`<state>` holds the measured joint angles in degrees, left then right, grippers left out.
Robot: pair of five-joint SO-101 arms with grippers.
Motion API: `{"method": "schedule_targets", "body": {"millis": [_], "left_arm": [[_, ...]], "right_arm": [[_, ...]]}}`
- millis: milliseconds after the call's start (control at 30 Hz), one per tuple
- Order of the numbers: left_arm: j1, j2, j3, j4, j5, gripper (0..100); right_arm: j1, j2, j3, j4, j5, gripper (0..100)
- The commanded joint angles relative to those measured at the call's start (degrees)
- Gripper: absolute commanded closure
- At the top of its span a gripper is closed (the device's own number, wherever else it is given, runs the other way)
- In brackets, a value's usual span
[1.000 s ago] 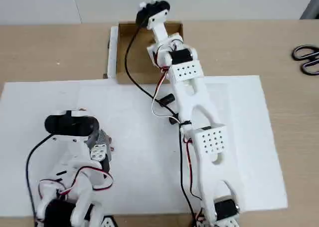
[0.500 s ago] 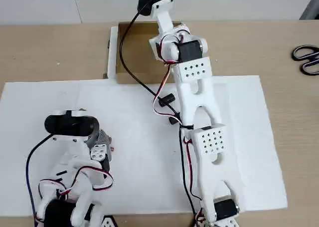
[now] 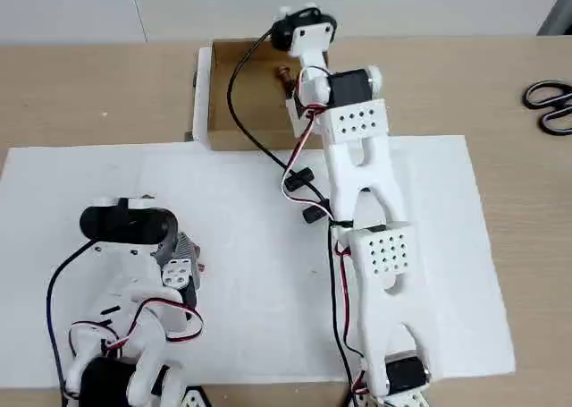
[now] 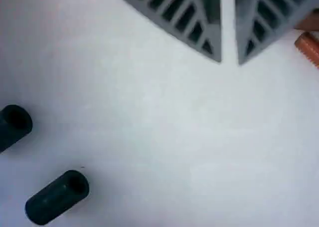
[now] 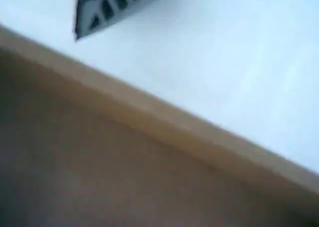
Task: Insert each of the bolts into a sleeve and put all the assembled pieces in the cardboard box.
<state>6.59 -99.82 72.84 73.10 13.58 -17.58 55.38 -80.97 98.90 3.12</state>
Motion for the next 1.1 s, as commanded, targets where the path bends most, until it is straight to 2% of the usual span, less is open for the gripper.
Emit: {"method": "schedule_targets", "body": {"millis": [0, 200, 400, 667, 900, 1067], "left_arm": [[-0.26, -0.18, -0.22, -0.35, 0.0, 99], [-0.26, -0.18, -0.22, -0.35, 0.0, 99], [-0.26, -0.18, -0.22, -0.35, 0.0, 99], [-0.26, -0.26, -0.22, -0.35, 0.0, 99], [-0.26, -0.26, -0.22, -0.35, 0.0, 99], [-0.35, -0.26, -0.22, -0.35, 0.0, 99]], "right_arm": [[-1.1, -9.98, 8.88, 1.27, -0.62, 76.8], [-1.01, -21.49, 25.93, 0.92, -0.44, 76.8], [-1.1, -26.15, 36.4, 1.01, 3.78, 76.8], [-0.84, -25.89, 38.86, 0.75, 0.79, 76.8], [-0.66, -23.6, 38.86, 1.1, 9.14, 76.8], [-1.54, -23.25, 38.86, 1.1, 9.41, 76.8]]}}
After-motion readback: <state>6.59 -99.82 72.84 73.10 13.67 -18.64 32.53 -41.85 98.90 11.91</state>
